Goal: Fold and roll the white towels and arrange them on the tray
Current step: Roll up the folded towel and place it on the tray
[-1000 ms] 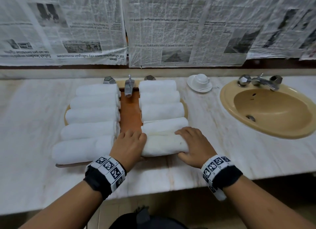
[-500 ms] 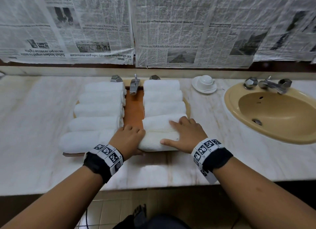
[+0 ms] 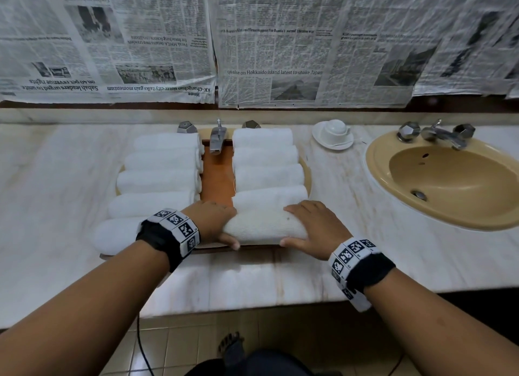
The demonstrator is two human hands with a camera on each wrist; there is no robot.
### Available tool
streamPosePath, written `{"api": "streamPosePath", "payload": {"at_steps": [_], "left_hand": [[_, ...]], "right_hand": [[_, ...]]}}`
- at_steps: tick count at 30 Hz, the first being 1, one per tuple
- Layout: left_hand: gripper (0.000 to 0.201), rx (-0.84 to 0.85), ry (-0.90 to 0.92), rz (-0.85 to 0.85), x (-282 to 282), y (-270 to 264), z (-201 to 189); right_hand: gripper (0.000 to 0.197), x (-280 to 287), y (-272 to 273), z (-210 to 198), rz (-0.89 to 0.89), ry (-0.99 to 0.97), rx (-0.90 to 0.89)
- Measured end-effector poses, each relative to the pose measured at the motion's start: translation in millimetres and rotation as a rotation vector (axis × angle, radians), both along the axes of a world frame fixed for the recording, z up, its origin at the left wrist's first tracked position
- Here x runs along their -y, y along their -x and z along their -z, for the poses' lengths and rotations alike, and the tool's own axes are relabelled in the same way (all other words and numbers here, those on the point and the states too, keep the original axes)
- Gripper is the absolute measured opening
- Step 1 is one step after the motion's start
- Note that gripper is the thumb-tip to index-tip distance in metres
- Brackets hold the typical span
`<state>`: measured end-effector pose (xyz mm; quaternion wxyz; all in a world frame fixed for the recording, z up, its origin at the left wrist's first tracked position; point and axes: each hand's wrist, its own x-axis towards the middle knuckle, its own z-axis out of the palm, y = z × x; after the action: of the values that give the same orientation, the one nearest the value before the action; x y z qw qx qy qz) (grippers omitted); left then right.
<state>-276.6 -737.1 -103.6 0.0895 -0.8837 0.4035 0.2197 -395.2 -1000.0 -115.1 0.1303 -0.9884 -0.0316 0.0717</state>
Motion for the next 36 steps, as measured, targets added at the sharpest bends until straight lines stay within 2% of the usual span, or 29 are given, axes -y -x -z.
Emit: {"api": "streamPosePath", "payload": {"at_steps": [3,5,8,12,13,17,20,23,29,31,34,36], "left_hand": [[0.088,-0.009,-0.028,0.0,1.7,-3.3,1.8],[0.09,0.073,-0.018,0.004,4.2,-0.2,0.7],[0.09,0.23,0.188,-0.004,9.3,12.4,0.0],[0.073,0.276,0.415,0.103,19.5,29.5,18.1],[0.072,0.255,0.416,0.082,21.4,31.0,21.2],[0.089,0.194,0.339,-0.003,23.2,28.7,23.4],[0.08,0.2,0.278,-0.026,26.7,26.5,22.6],[0.059,0.2,0.263,-0.053,30.1,27.7,23.1],[0.051,0.194,0.333,-0.13,33.8,38.3,25.1],[0.052,0.236,0.367,-0.121,33.8,43.8,23.9],[0.068,0.268,0.387,-0.089,32.2,45.6,20.0],[0.066,0.27,0.417,-0.09,34.0,43.7,20.6]], "right_hand": [[0.078,7.8,1.3,9.0,0.008,-0.067,0.004],[0.075,7.7,-4.2,10.6,0.009,-0.065,0.001],[0.077,6.8,-10.0,8.4,-0.01,-0.035,-0.025],[0.086,7.2,-8.2,11.3,0.009,-0.046,-0.014],[0.081,6.6,-7.9,11.9,0.022,-0.061,-0.012],[0.049,5.9,-10.1,14.6,0.07,-0.153,0.001],[0.038,9.7,-10.6,16.6,0.164,-0.303,0.011],[0.038,11.1,-11.4,18.9,0.239,-0.377,-0.024],[0.044,12.8,-13.8,14.2,0.347,-0.453,-0.044],[0.044,14.3,-12.5,14.0,0.383,-0.491,-0.056],[0.048,17.5,-11.5,21.4,0.432,-0.539,-0.05],[0.052,20.3,-12.3,25.5,0.49,-0.601,-0.042]]}}
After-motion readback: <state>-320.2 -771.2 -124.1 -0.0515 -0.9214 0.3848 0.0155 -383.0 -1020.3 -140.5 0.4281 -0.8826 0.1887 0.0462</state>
